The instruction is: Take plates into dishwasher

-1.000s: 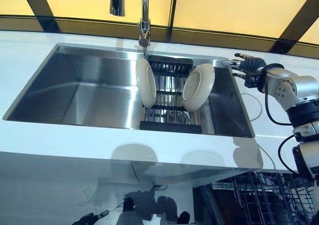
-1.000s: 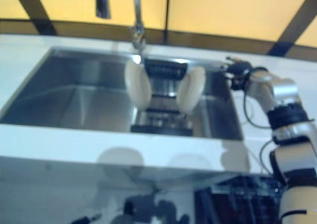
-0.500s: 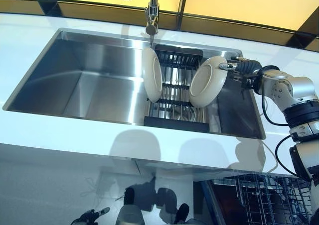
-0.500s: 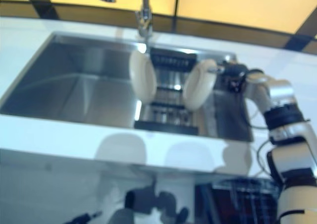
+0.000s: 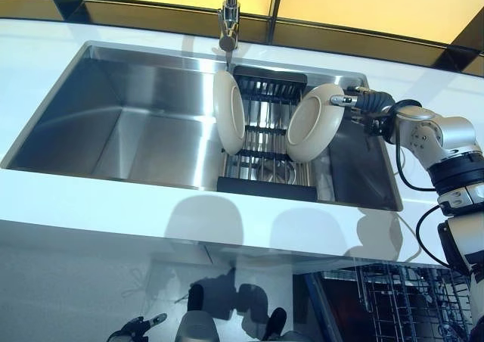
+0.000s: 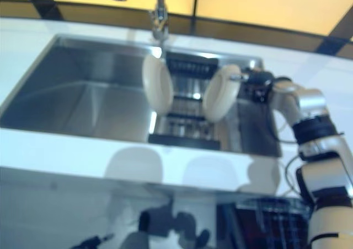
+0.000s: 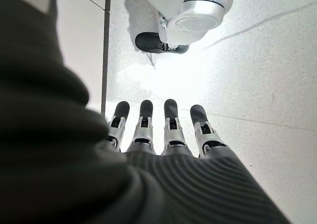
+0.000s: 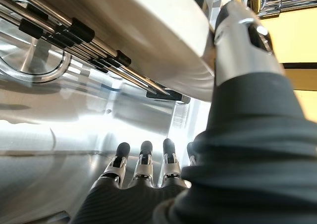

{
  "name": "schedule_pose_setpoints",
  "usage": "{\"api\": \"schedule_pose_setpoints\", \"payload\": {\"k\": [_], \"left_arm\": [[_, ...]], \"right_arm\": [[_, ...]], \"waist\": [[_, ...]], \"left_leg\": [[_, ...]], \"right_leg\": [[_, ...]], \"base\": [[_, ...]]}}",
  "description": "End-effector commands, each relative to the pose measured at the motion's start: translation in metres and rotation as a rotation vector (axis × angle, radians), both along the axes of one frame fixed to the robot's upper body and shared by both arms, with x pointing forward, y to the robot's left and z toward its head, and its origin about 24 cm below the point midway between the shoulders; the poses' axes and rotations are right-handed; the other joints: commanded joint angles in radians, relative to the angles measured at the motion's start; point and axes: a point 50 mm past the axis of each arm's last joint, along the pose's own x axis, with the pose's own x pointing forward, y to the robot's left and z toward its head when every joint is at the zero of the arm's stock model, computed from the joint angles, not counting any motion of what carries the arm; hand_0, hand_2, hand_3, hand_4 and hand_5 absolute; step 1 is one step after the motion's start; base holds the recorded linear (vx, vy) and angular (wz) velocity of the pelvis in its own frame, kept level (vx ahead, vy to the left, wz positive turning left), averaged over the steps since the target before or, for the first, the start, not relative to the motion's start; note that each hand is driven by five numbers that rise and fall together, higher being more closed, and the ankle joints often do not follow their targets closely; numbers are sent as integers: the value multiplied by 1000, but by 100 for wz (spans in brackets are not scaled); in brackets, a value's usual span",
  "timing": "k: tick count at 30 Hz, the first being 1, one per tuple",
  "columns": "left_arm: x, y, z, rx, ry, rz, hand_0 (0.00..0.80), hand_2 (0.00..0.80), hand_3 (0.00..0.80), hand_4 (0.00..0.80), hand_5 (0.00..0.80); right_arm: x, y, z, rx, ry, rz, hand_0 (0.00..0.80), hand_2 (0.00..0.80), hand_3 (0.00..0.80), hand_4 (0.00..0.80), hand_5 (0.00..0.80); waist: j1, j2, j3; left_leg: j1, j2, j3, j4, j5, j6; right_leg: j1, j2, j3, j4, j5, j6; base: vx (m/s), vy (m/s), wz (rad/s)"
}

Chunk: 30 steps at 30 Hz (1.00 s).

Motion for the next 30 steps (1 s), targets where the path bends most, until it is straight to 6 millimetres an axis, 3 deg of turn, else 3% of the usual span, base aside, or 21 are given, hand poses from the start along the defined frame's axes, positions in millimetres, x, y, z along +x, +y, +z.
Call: {"api": "schedule_pose_setpoints", "payload": {"k": [1, 26, 28, 29, 30], "left_arm": [[12, 12, 7, 64, -13, -52, 0, 0, 0, 0, 0], [11, 10, 7, 58, -20, -38, 0, 0, 0, 0, 0], [11, 8, 6, 54, -21, -30, 0, 0, 0, 0, 0], [11, 8, 6, 53, -21, -27, 0, 0, 0, 0, 0], [11, 8, 6, 52, -22, -25, 0, 0, 0, 0, 0]], "right_arm": [[2, 9, 21, -40, -44, 38, 0, 0, 0, 0, 0], [2, -1, 4, -156, 70, 64, 0, 0, 0, 0, 0], [2, -1, 2, -160, 70, 64, 191, 191, 191, 191, 191], [2, 0, 1, -162, 72, 66, 245, 245, 245, 245, 245], [2, 0, 1, -164, 73, 69, 386, 386, 386, 386, 386]], "waist": [[19, -30, 9], [29, -36, 15], [30, -34, 18], [31, -33, 19], [31, -33, 20]], "left_leg": [[-32, 7, 17, -11, 16, 7], [-34, 4, 10, -11, 13, 6], [-36, 3, 8, -11, 14, 6], [-37, 3, 7, -11, 14, 6], [-37, 3, 7, -11, 14, 6]], "right_leg": [[18, -56, -12, 14, -11, 56], [24, -54, -20, 11, -12, 55], [23, -55, -21, 12, -13, 54], [22, -55, -21, 12, -13, 54], [21, -55, -21, 13, -13, 54]], "base": [[0, 0, 0], [0, 1, 0], [0, 0, 0], [0, 0, 0], [0, 0, 0]]}}
